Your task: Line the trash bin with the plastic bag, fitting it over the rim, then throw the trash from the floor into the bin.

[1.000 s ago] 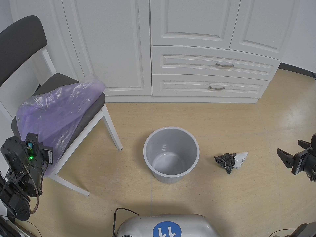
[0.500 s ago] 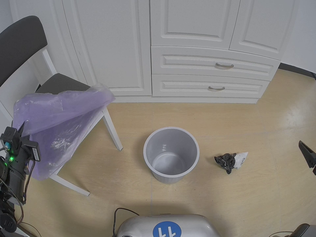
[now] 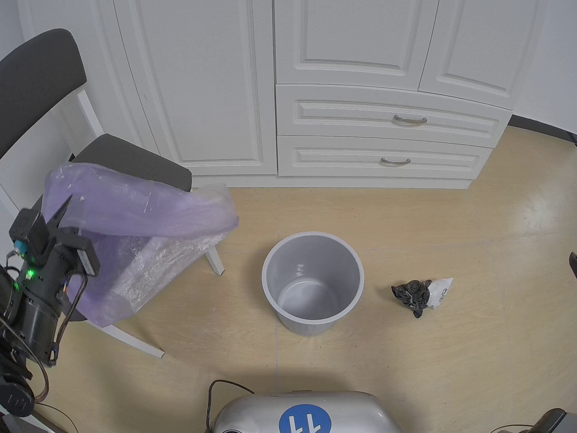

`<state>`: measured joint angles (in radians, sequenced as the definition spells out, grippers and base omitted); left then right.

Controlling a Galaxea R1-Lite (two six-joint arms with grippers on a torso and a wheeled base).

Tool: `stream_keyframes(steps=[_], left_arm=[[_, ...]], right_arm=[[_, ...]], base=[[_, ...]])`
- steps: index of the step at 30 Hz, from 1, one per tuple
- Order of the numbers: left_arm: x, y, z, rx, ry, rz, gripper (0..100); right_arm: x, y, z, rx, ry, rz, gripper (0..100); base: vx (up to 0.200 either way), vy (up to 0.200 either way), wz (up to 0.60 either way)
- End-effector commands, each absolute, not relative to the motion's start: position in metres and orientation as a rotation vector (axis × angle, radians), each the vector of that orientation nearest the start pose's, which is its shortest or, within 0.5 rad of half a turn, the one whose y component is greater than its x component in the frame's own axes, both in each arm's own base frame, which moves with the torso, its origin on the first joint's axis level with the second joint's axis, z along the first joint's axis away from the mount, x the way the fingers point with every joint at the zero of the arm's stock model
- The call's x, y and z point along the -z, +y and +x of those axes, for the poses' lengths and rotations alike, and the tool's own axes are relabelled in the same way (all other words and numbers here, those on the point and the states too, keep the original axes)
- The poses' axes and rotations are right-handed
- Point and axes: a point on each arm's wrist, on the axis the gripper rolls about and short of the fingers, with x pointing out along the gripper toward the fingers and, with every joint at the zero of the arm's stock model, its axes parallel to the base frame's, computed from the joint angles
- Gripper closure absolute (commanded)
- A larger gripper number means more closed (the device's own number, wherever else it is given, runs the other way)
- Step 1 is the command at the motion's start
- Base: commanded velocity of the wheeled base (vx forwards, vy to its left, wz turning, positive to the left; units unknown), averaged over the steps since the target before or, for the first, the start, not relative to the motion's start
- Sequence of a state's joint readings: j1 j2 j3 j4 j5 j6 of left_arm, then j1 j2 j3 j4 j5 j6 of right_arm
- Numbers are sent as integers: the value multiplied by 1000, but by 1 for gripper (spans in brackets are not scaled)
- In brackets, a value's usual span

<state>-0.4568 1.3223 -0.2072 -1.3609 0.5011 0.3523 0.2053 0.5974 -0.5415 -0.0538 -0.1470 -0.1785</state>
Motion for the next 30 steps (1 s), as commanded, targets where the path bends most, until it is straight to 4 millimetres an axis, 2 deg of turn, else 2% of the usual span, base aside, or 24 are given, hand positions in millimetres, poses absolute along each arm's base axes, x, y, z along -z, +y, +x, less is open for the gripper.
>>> stream_keyframes(steps=[1,2,3,4,8,11,14,16,21,23,24,25,28,30], left_arm=[[-226,-103,167,64,-328,74,100],[-235,-112,164,121,-355,-5,100],[-235,-112,164,121,-355,-5,100],[-252,-126,159,196,-395,-116,100],[-267,-136,156,238,-432,-154,100],[-276,-147,154,281,-436,-174,100],[-292,-157,159,306,-454,-233,100],[-299,-162,164,313,-469,-288,100],[-308,-159,160,320,-494,-364,100],[-309,-159,160,322,-497,-366,100],[-312,-157,154,332,-508,-377,100],[-313,-156,153,335,-510,-380,100],[-320,-156,138,382,-527,-412,100],[-328,-149,130,390,-555,-430,100]], right_arm=[[-252,13,53,-156,26,-171,0],[-255,17,57,-208,32,-148,0],[-255,17,57,-208,32,-148,0],[-260,26,62,-323,30,-62,0],[-270,45,72,-475,5,111,0],[-268,52,76,-511,6,158,0],[-257,65,81,-587,72,146,0],[-251,84,87,-657,132,122,0],[-229,120,100,-722,245,72,0],[-227,124,101,-732,248,76,0],[-214,148,106,-779,258,105,0],[-212,150,107,-779,261,108,0],[-180,177,116,-733,243,121,0],[-170,192,123,-684,189,139,0]], base=[[0,0,0],[0,0,0],[0,0,0],[0,0,0],[0,0,0],[0,0,0],[0,0,0],[0,0,0],[0,0,0],[0,0,0],[0,0,0],[0,0,0],[0,0,0],[0,0,0]])
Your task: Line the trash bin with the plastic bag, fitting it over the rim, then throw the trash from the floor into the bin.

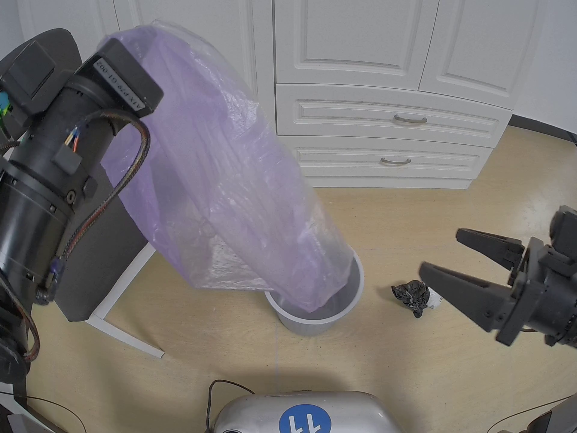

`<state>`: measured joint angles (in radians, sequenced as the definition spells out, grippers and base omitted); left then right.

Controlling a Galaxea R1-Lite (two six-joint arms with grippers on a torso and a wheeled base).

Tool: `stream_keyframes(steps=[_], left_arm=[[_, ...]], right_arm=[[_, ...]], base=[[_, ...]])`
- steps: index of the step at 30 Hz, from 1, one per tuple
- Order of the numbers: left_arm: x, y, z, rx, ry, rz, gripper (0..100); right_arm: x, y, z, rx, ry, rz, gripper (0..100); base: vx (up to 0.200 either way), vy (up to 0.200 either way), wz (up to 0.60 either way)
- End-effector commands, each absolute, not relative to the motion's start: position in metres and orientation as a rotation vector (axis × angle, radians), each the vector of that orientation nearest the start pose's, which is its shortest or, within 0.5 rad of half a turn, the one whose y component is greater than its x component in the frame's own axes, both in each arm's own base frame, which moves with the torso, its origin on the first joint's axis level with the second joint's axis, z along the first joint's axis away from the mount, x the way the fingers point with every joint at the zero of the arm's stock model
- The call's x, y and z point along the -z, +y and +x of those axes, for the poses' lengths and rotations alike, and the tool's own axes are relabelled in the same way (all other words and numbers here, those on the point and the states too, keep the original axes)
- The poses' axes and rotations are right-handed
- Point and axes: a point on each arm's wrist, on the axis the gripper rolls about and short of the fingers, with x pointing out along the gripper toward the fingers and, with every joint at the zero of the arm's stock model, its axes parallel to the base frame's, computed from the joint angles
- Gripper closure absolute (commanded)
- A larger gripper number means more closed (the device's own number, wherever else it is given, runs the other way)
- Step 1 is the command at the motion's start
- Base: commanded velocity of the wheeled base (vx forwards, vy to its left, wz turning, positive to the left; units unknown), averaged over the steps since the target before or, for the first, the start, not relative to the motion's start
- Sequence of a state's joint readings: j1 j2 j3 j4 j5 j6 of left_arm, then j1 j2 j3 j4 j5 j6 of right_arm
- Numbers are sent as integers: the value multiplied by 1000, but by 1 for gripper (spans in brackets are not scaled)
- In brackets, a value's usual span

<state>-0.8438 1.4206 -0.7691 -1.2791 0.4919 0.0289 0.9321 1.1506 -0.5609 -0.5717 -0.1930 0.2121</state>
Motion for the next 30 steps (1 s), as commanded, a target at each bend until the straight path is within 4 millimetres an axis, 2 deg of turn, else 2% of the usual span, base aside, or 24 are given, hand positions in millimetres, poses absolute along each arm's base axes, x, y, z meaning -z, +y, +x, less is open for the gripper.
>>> stream_keyframes(steps=[1,5,8,11,14,17,21,23,30], left_arm=[[-329,-147,128,392,-562,-436,100],[-337,-139,117,410,-590,-461,100],[-344,-129,108,407,-625,-463,100],[-346,-126,104,404,-636,-457,100],[-347,-125,102,410,-640,-463,100],[-349,-125,98,425,-645,-475,100],[-351,-124,95,438,-649,-487,100],[-351,-124,95,440,-649,-488,100],[-350,-125,96,440,-645,-482,100]], right_arm=[[-168,196,125,-674,175,149,0],[-154,205,128,-647,189,127,0],[-138,196,123,-659,223,31,0],[-129,188,118,-664,237,-54,0],[-111,182,110,-720,293,-153,0],[-96,195,115,-747,353,-153,0],[-97,233,135,-706,325,128,0],[-98,242,140,-714,280,252,0],[-80,258,149,-731,210,331,0]], base=[[0,0,0],[0,0,0],[0,0,0],[0,0,0],[0,0,0],[0,0,0],[0,0,0],[0,0,0],[0,0,0]])
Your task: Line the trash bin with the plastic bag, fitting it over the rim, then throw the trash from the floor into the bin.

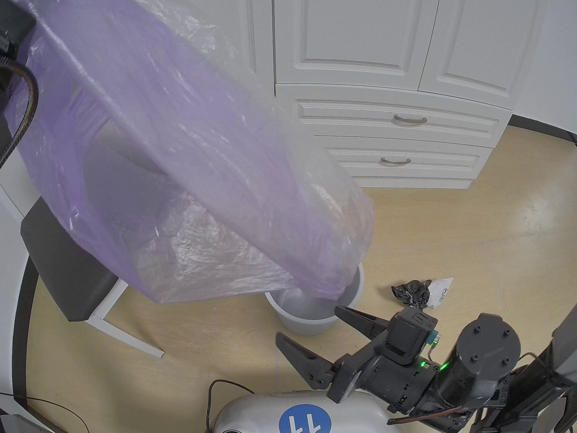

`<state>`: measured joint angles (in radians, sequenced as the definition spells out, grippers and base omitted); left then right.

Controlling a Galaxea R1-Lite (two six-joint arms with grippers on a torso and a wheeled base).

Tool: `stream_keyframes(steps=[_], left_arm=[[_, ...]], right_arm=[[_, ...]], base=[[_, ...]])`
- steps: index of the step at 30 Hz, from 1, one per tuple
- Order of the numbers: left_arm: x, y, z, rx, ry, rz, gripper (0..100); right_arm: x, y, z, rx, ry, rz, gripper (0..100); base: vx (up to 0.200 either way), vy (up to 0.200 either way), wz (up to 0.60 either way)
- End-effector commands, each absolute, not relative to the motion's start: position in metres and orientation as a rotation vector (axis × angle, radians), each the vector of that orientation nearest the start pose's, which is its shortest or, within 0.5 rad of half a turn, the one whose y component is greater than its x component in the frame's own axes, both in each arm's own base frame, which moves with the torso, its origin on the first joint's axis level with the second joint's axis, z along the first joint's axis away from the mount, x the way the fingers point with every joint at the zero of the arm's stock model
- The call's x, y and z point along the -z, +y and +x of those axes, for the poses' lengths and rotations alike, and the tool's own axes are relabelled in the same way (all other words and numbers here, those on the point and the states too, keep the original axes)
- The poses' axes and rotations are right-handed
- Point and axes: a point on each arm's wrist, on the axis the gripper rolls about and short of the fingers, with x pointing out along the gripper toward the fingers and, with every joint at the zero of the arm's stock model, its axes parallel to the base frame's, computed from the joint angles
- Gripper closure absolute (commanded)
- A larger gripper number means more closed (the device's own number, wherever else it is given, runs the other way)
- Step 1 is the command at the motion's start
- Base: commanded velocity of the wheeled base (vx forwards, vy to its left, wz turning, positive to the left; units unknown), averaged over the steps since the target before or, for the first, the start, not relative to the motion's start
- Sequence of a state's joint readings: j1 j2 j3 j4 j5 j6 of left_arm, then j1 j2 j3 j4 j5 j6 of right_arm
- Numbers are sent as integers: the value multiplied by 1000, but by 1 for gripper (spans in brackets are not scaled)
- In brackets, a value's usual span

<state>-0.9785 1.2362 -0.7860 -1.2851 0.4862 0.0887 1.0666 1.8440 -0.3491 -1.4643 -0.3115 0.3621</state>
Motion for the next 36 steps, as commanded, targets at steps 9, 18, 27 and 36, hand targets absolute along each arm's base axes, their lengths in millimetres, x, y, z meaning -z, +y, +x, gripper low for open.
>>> stream_keyframes(steps=[9,18,27,36], left_arm=[[-349,-126,96,437,-644,-473,100],[-349,-126,96,437,-644,-471,100],[-349,-125,96,437,-645,-474,100],[-346,-131,99,442,-631,-465,100]], right_arm=[[-103,275,179,-630,109,542,0],[-120,263,167,-656,85,553,0],[-77,245,134,-826,303,288,0],[-82,252,137,-835,258,337,0]], base=[[0,0,0],[0,0,0],[0,0,0],[0,0,0]])
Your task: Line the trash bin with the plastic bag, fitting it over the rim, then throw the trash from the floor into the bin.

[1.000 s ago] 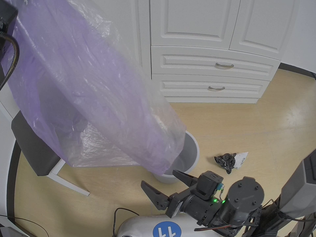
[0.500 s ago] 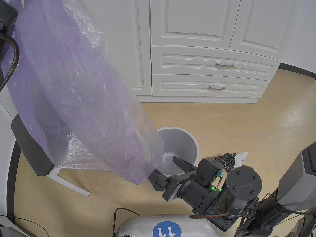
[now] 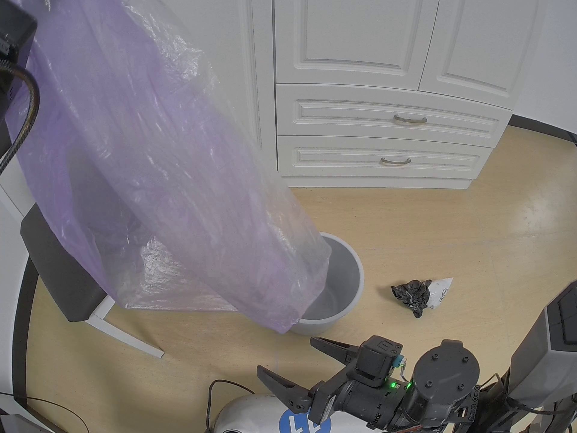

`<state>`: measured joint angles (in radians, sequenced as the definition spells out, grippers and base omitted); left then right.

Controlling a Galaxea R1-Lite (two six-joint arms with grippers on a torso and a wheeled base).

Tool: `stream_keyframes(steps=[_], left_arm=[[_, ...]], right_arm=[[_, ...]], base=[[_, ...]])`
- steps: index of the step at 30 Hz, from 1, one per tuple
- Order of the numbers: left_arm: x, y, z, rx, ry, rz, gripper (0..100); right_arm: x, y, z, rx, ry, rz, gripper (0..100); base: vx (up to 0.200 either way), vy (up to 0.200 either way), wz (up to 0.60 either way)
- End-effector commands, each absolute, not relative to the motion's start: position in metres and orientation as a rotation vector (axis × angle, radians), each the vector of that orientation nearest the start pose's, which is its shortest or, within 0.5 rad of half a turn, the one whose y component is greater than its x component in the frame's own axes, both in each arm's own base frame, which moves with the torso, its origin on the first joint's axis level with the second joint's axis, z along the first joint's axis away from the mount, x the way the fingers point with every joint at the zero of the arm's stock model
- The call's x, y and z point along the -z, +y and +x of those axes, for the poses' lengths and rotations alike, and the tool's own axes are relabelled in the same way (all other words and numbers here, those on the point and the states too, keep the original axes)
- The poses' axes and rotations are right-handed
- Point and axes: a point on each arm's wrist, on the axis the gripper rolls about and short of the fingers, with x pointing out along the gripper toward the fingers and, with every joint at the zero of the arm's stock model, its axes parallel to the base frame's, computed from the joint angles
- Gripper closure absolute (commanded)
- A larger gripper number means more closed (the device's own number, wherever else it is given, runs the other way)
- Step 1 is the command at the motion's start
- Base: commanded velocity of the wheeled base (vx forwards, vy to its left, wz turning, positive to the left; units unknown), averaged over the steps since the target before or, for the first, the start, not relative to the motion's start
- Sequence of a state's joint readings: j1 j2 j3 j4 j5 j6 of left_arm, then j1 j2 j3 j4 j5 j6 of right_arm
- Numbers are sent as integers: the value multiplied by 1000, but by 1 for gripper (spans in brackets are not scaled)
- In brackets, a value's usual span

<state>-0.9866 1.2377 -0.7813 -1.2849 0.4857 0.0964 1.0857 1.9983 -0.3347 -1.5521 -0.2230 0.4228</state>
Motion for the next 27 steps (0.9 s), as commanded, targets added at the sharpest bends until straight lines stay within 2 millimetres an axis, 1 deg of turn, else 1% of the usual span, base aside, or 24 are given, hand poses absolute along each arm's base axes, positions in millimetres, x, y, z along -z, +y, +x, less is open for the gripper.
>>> stream_keyframes(steps=[1,2,7,13,16,17,18,19,23,25,27], left_arm=[[-345,-134,98,454,-624,-465,100],[-345,-134,98,457,-623,-467,100],[-344,-136,97,469,-616,-465,100],[-343,-137,98,469,-614,-462,100],[-343,-137,98,469,-614,-462,100],[-344,-137,97,469,-617,-465,100],[-344,-136,97,467,-622,-468,100],[-344,-136,97,467,-622,-468,100],[-347,-133,95,460,-641,-470,100],[-347,-132,94,458,-645,-469,100],[-347,-132,94,458,-645,-469,100]], right_arm=[[-84,254,138,-837,250,352,0],[-85,254,138,-837,249,358,0],[-105,266,145,-786,196,541,0],[-117,275,154,-746,140,604,0],[-127,281,164,-682,81,658,0],[-127,281,166,-671,75,661,0],[-130,282,174,-629,46,678,0],[-131,282,174,-628,44,677,0],[-143,271,184,-589,-10,671,0],[-160,259,187,-573,-67,675,0],[-171,251,188,-568,-101,694,0]], base=[[0,0,0],[0,0,0],[0,0,0],[0,0,0],[0,0,0],[0,0,0],[0,0,0],[0,0,0],[0,0,0],[0,0,0],[0,0,0]])
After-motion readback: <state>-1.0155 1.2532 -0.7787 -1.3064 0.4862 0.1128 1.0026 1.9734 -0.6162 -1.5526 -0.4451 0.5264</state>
